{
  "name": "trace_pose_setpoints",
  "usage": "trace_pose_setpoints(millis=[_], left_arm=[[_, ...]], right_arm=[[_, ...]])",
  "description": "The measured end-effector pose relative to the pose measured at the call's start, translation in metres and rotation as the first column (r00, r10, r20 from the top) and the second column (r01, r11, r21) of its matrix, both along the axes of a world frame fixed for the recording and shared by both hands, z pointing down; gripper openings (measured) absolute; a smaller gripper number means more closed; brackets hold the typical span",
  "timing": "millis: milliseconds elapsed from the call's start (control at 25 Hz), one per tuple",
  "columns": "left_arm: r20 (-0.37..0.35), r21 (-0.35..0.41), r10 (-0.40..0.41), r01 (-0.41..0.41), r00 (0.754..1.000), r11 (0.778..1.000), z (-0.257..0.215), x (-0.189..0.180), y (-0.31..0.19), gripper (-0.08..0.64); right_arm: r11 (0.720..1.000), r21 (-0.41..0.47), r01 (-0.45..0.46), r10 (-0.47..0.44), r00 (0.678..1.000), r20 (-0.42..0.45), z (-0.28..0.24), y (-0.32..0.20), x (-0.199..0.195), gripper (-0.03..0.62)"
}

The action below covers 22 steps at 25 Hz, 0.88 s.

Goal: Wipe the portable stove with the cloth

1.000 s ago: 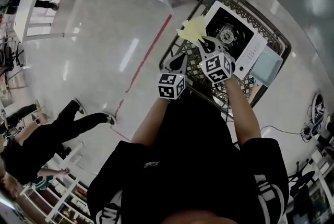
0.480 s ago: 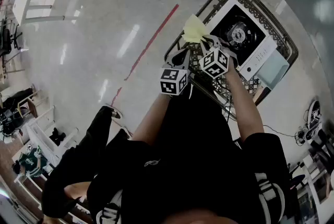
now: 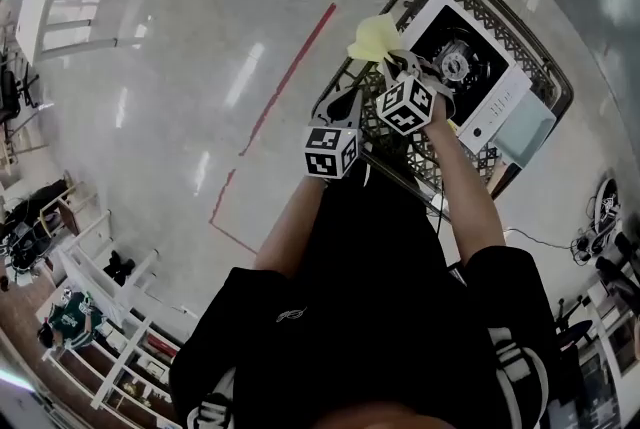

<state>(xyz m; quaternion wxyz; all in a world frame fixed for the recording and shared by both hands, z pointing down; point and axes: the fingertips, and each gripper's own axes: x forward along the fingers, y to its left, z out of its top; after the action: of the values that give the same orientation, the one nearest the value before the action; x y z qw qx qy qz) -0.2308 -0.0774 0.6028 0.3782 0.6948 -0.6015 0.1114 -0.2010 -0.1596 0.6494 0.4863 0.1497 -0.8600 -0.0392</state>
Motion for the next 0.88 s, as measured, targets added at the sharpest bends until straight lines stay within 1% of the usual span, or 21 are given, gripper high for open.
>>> trace_pose_setpoints(millis=[280, 640, 880], left_arm=[[-0.014, -0.013, 0.006, -0.006, 1.0, 1.0, 0.007, 0.001, -0.017, 0.018], [-0.021, -0.014, 0.054, -0.055, 0.998, 0.998, 0.012, 0.02, -0.048, 0.018], [-0.026, -0.009, 0.08, -0.081, 0.996, 0.997, 0.014, 0.028, -0.067, 0.017]], right_arm=[[0.998, 0.004, -0.057, 0.057, 0.998, 0.003, 0.0, -0.023, 0.012, 0.029], [0.993, 0.032, -0.116, 0.116, 0.993, 0.004, -0.002, -0.063, 0.034, 0.029], [0.988, 0.044, -0.148, 0.148, 0.989, 0.004, -0.002, -0.086, 0.04, 0.029]])
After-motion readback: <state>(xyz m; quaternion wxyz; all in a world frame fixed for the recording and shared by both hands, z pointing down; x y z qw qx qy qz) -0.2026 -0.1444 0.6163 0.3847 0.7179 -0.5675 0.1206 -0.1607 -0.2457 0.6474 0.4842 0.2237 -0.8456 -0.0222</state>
